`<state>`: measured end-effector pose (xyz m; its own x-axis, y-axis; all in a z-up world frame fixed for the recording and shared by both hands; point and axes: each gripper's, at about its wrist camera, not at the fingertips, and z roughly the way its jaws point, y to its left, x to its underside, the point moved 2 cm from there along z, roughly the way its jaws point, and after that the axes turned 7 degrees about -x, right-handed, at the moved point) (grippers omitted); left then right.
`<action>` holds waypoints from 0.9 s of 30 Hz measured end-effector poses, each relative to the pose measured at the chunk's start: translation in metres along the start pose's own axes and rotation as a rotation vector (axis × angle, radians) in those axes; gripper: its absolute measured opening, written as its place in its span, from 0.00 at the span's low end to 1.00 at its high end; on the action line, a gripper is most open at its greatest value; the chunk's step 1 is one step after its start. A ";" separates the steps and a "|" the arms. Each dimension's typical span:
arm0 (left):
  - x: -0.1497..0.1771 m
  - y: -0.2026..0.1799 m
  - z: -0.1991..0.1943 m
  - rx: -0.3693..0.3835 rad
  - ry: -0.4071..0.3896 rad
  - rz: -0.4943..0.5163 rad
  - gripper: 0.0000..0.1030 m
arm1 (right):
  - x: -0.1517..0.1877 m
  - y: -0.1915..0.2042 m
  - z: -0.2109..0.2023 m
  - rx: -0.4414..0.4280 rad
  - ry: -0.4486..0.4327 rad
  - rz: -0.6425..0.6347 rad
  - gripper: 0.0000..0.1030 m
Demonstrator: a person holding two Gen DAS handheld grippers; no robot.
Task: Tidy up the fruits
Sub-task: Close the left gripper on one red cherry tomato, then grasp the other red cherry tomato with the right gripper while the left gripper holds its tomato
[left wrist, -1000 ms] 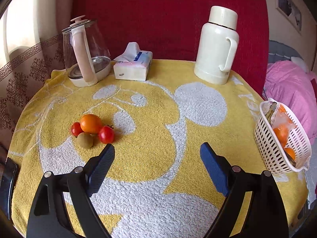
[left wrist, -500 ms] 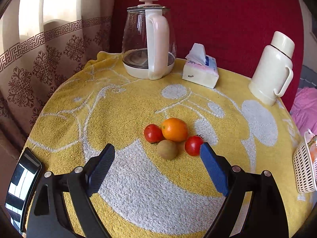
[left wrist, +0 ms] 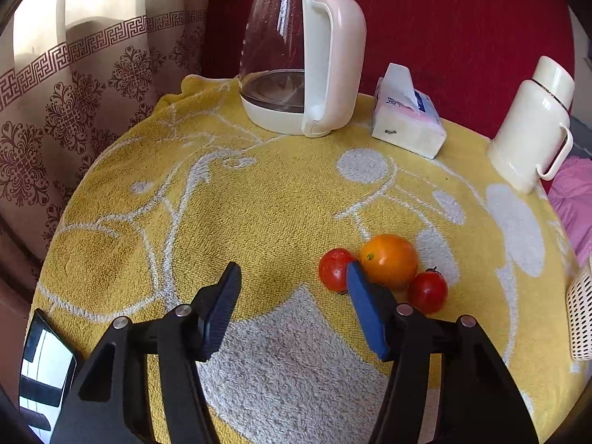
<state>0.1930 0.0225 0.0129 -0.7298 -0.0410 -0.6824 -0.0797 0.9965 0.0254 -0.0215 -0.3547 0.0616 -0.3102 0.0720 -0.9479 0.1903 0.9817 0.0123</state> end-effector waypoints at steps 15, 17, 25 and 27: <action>-0.002 -0.026 0.016 0.159 -0.009 0.080 0.30 | 0.001 0.008 0.011 0.030 0.049 -0.047 0.92; -0.002 -0.023 0.015 0.181 -0.009 0.067 0.28 | 0.000 0.014 0.011 0.031 0.049 -0.078 0.92; -0.003 -0.010 0.000 0.239 -0.028 0.011 0.28 | -0.024 0.073 0.028 -0.214 0.117 -0.143 0.92; -0.005 -0.004 -0.010 0.240 -0.051 -0.009 0.28 | -0.025 0.096 0.044 -0.334 0.194 -0.146 0.92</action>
<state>0.1904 0.0178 0.0240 -0.6942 -0.0524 -0.7178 0.0822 0.9850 -0.1515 0.0459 -0.2700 0.0727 -0.4876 -0.0720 -0.8701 -0.1721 0.9850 0.0149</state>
